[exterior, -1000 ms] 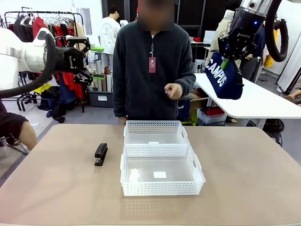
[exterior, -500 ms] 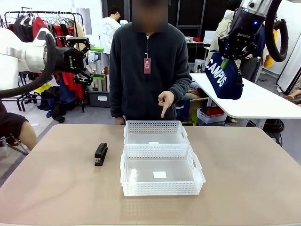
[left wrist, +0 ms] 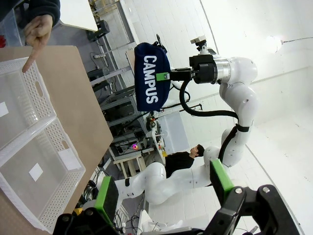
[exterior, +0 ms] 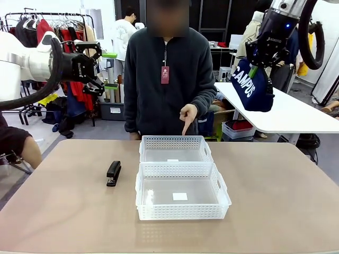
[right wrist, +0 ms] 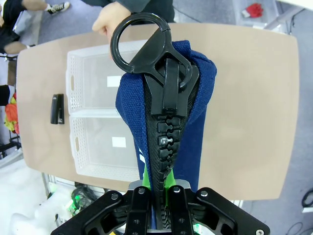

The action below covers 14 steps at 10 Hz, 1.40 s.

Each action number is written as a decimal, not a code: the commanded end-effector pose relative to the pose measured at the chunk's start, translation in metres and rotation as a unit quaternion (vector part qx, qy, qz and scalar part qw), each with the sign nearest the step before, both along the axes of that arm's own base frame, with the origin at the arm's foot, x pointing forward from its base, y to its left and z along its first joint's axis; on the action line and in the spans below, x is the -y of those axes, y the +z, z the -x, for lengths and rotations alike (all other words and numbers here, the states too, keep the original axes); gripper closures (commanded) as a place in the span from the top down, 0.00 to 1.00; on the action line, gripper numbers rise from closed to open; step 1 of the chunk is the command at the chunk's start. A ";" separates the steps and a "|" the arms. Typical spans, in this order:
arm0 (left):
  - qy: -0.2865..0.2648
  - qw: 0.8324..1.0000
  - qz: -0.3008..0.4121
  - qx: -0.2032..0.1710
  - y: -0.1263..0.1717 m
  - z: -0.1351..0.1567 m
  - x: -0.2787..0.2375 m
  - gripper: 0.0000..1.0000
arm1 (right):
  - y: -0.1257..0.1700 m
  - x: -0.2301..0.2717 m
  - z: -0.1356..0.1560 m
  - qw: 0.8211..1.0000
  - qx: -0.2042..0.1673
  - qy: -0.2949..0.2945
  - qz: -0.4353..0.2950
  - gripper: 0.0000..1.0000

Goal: Distribute items into two baskets.
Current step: Move the picked Pencil pouch towards the Organizing basket indicated by the person, stopping as directed.

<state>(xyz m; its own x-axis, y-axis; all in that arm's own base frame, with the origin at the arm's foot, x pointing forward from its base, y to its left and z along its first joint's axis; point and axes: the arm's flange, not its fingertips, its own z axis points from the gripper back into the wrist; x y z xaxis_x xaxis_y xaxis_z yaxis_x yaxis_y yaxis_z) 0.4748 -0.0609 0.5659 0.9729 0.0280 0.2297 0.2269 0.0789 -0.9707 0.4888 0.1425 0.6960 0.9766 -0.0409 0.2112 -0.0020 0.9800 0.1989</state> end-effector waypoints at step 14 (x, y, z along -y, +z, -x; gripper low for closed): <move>0.003 1.000 0.000 0.001 0.002 0.001 -0.001 1.00 | -0.038 -0.100 -0.104 0.884 0.095 0.423 0.176 0.00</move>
